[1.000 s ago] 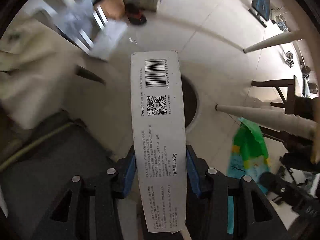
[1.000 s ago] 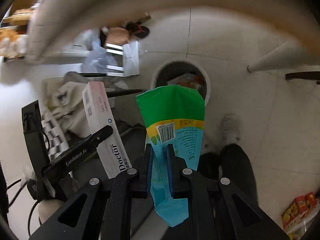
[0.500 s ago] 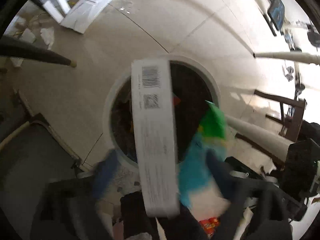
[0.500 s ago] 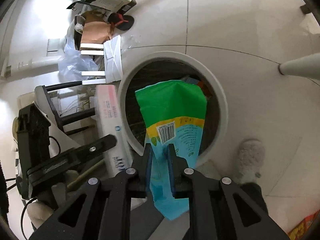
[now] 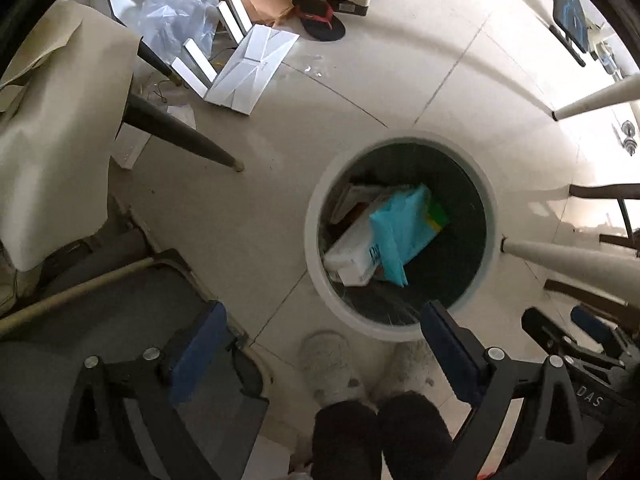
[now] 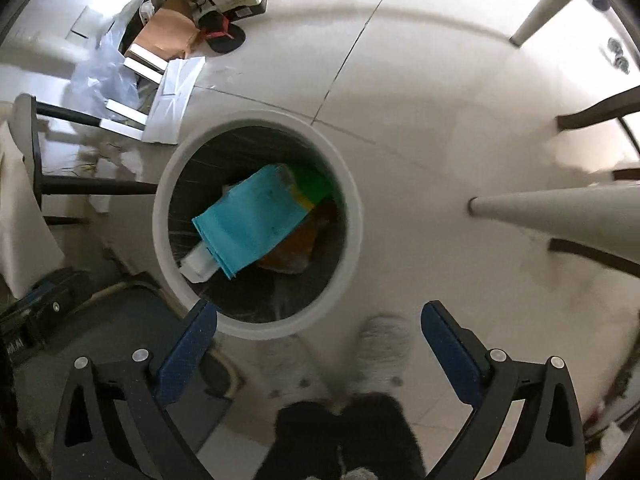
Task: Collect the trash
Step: 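Raise both tools from the bin toward the table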
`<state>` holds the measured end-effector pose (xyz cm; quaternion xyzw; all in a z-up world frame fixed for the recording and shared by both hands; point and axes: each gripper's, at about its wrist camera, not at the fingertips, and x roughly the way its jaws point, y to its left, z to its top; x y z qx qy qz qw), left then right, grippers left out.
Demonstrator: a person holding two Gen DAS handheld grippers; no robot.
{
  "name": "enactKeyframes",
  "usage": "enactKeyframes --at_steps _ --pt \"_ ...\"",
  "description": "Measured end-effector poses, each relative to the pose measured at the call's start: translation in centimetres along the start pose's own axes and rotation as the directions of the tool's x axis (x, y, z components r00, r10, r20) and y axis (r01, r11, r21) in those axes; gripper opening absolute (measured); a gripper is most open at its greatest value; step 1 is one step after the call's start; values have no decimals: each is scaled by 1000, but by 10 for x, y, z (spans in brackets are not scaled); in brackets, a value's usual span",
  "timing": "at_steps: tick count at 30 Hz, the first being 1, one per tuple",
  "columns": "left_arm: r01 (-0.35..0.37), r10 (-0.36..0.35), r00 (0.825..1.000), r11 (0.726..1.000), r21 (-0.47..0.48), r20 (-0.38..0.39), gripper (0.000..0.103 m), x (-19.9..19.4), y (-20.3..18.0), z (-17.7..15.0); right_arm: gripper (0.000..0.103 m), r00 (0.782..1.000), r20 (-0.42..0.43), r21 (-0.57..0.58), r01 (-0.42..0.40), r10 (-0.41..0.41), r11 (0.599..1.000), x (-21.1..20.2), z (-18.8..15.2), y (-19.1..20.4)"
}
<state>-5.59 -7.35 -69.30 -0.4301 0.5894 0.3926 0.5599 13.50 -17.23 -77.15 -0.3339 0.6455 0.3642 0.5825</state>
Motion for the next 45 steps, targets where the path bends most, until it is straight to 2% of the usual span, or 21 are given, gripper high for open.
enactKeyframes --at_steps 12,19,24,29,32,37,40,45 --pt "-11 10 1000 999 33 17 99 -70 -5 -33 103 997 28 -36 67 -66 997 -76 -29 13" --pt "-10 9 1000 999 45 24 99 -134 -3 -56 103 998 29 -58 66 -64 996 -144 -51 15" --pt "1 -3 999 999 41 40 99 -196 2 -73 103 998 40 -69 58 -55 996 -215 -70 21" --pt "2 -5 998 999 51 60 99 -259 7 -91 103 999 41 -51 15 -13 999 -285 -86 25" --pt "-5 0 996 999 50 84 99 -298 12 -100 103 997 76 -53 9 -5 999 -336 -97 30" --pt "-24 17 991 998 51 133 99 -350 21 -108 103 993 120 -32 -22 25 999 -400 -108 35" --pt "-37 27 983 998 50 183 99 -378 21 -104 103 988 142 -4 -52 52 999 -427 -105 34" --pt "-57 41 967 997 58 251 99 -409 7 -78 103 975 195 66 -119 104 991 -469 -80 17"
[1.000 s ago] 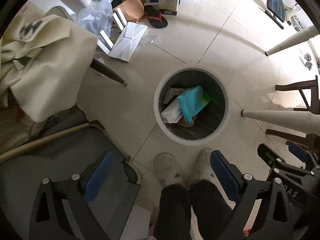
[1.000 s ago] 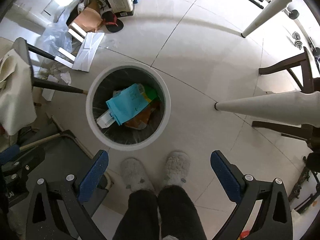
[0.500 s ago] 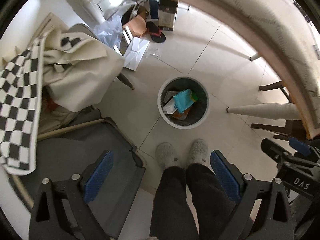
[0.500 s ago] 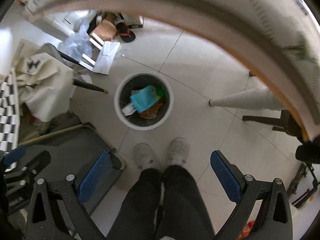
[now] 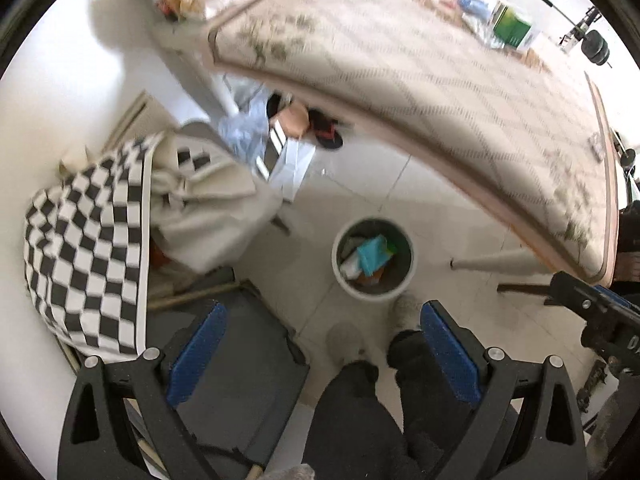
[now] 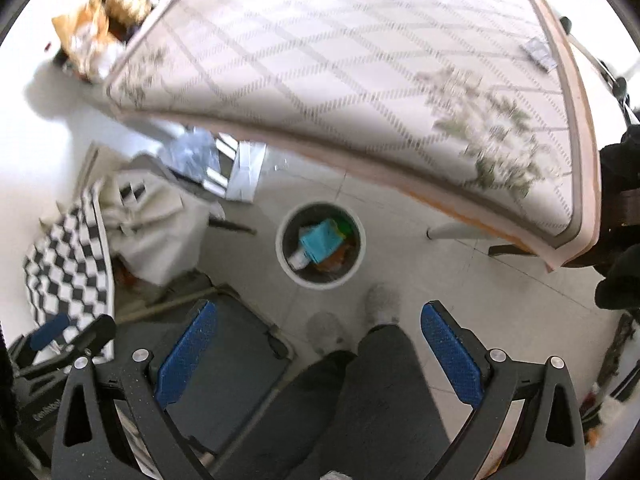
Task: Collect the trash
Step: 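Raise both tools from the bin toward the table, then grasp the foil blister pack with the left tool while the right tool grasps the clear blister pack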
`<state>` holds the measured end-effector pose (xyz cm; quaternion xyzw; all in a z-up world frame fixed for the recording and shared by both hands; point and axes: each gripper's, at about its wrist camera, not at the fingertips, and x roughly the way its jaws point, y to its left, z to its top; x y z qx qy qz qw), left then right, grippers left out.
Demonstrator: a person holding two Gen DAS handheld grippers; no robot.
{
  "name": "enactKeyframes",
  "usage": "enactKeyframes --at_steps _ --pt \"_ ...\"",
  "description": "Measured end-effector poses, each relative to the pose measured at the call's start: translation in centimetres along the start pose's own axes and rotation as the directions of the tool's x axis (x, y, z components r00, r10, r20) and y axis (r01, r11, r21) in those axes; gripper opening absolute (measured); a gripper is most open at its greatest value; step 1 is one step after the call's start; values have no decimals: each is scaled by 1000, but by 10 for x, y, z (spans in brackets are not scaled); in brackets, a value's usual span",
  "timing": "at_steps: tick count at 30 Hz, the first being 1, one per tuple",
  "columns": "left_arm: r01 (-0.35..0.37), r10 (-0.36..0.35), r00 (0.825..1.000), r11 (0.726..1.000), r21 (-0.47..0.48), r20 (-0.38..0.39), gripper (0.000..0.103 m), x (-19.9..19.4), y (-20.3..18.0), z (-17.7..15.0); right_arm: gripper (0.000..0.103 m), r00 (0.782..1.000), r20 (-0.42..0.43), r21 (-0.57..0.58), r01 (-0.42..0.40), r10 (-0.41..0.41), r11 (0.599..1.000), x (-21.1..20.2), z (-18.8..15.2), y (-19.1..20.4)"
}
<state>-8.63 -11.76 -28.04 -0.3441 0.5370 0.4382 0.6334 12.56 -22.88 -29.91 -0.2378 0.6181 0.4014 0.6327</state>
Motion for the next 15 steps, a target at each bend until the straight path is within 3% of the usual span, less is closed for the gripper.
enactKeyframes --at_steps 4,9,15 --pt "-35 33 998 999 33 46 99 -4 -26 37 103 1000 17 103 -19 17 994 -10 37 -26" --pt "-42 38 996 998 52 75 99 7 -78 96 103 999 36 297 -7 -4 955 -16 100 -105" --pt "-63 61 998 995 77 26 99 46 -159 180 103 996 21 536 58 -82 842 2 190 -243"
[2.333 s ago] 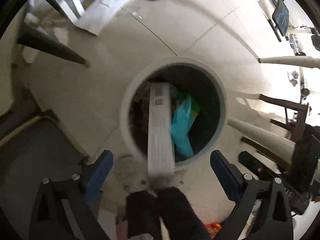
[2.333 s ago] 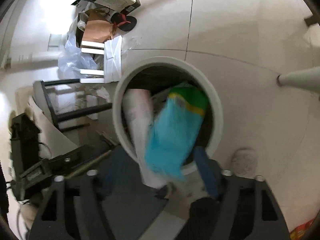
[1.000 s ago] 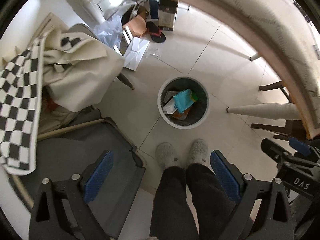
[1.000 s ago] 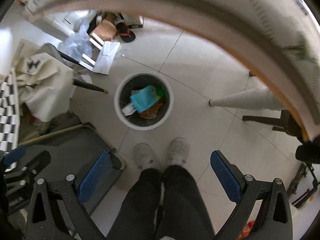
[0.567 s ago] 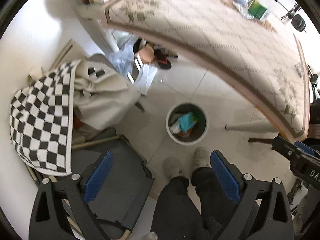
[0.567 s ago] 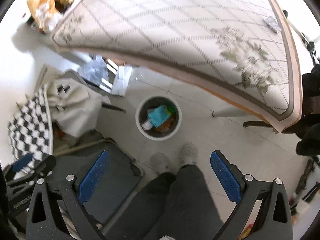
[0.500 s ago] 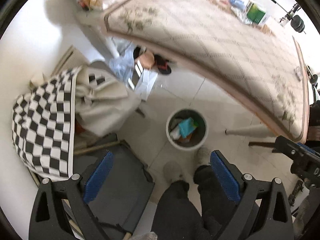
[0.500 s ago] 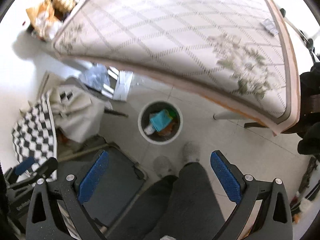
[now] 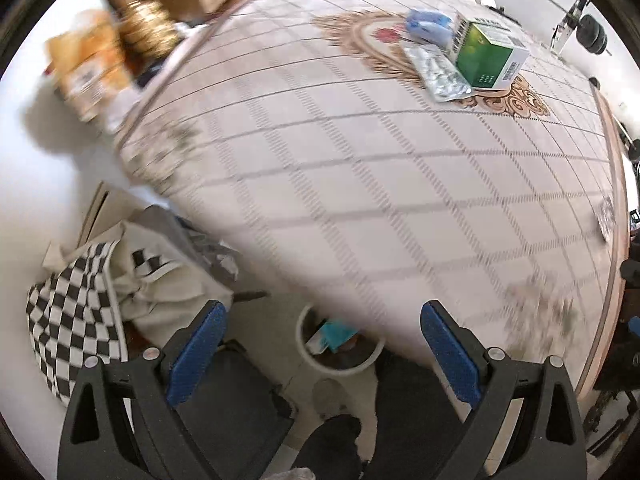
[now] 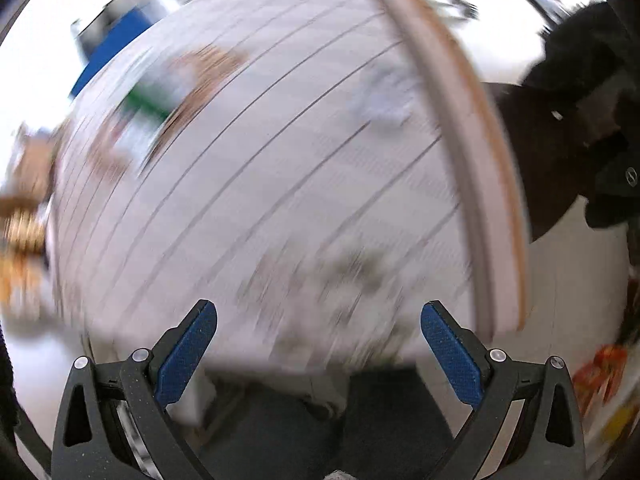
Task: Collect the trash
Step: 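Grasp the foil blister pack with the left tool while the right tool grasps the clear blister pack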
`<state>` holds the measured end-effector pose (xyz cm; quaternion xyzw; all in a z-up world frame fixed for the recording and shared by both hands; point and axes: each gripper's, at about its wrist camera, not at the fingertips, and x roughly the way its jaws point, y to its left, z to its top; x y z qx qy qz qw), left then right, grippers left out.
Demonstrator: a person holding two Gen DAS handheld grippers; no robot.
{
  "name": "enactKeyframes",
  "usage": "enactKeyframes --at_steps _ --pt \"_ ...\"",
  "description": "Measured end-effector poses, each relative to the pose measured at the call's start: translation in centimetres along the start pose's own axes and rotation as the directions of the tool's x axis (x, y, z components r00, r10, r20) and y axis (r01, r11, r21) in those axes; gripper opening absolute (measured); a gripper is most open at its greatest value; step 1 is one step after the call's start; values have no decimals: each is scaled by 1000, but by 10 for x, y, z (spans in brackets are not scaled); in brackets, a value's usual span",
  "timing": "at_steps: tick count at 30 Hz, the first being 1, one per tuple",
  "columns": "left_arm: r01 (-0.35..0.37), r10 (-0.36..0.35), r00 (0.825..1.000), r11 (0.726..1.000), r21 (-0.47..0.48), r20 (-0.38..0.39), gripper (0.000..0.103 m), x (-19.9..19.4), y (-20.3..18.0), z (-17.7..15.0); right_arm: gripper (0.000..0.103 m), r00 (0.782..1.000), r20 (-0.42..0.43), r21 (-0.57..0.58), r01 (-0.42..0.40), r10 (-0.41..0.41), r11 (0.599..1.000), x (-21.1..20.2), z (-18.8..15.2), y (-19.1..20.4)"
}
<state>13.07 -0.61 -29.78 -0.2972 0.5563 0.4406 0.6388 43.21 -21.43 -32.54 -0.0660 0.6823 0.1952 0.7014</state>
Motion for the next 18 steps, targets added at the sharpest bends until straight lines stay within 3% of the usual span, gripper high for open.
enactKeyframes --at_steps 4,9,11,12,15,18 --pt "-29 30 998 999 26 -47 99 29 -43 55 103 998 -19 97 57 -55 994 38 78 -25" --pt "-48 51 995 998 33 -85 99 52 -74 101 100 994 -43 130 106 -101 986 77 127 -23" --pt "-52 55 994 998 30 -96 99 58 -78 112 86 989 -59 128 145 -139 981 90 134 -16" --pt "-50 53 993 998 24 -104 99 61 -79 116 83 987 -44 130 160 -156 979 89 135 -12" --pt "-47 44 989 999 -13 -138 99 72 -76 131 59 986 -12 106 165 -164 981 85 133 6" --pt "-15 4 987 997 -70 -158 99 83 -71 151 57 991 -15 32 133 -133 991 88 134 29"
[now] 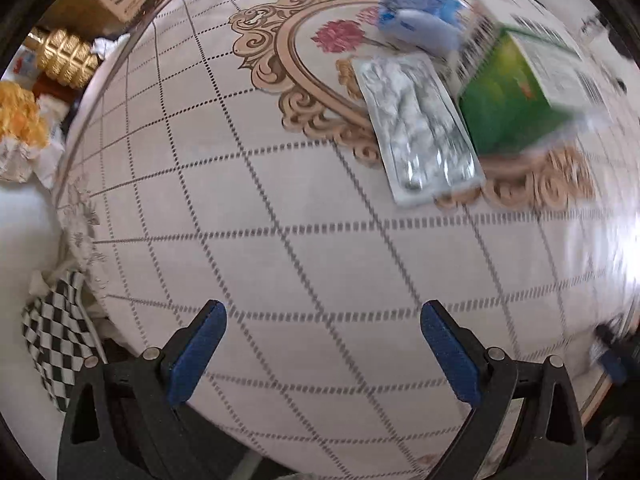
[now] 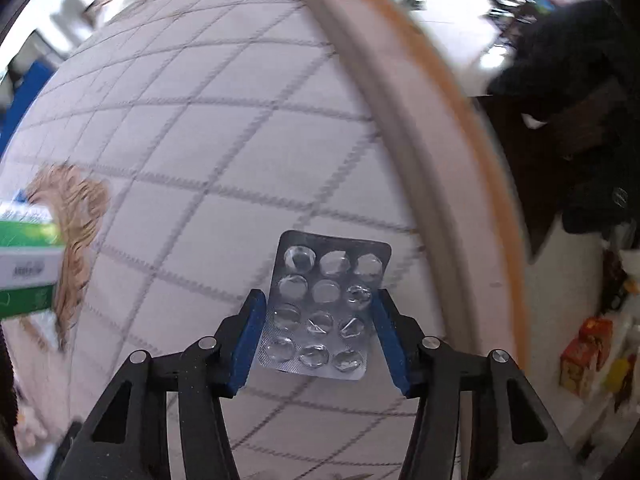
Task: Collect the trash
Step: 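Grasp the foil blister pack with the left tool while the right tool grasps the clear blister pack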
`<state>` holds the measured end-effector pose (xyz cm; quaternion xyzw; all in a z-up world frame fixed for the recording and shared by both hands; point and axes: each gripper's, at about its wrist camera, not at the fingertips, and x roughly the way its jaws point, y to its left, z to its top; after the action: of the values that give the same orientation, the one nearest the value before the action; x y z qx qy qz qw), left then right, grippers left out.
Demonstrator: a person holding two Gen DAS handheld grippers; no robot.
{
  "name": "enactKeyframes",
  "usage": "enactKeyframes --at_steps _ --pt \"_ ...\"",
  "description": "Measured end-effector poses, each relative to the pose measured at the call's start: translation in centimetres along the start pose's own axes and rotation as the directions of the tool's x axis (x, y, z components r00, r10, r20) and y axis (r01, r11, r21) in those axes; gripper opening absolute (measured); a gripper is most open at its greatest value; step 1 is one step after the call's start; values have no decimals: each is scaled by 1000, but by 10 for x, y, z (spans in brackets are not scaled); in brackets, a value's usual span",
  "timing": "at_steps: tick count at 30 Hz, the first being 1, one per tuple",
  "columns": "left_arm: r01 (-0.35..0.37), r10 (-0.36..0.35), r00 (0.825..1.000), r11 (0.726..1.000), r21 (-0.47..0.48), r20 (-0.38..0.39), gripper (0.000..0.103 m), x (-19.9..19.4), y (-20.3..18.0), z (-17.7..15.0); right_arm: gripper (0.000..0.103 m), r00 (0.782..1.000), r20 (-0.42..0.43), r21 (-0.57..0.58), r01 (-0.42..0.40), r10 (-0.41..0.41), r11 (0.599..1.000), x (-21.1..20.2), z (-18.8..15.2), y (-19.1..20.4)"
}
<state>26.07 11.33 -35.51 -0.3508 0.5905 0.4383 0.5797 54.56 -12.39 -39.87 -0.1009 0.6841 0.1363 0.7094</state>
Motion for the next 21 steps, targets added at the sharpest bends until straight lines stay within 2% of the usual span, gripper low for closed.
enactKeyframes --at_steps 4,9,16,18,21 --pt "82 -83 996 994 -73 -18 99 9 4 39 57 999 -4 -58 -37 36 998 0 8 24" --pt "149 -154 987 984 -103 -43 99 22 -6 82 57 1000 0 -77 -31 32 997 1 26 44" --pt "149 -156 985 985 -90 -76 98 35 -34 109 57 999 3 -81 -34 34 996 6 44 69" --pt "118 -126 989 988 -103 -72 98 36 -38 112 57 999 2 -88 -32 32 996 6 50 76" --pt "116 -121 992 987 -108 -38 93 34 -39 111 57 1000 3 -111 -23 24 994 3 49 79"
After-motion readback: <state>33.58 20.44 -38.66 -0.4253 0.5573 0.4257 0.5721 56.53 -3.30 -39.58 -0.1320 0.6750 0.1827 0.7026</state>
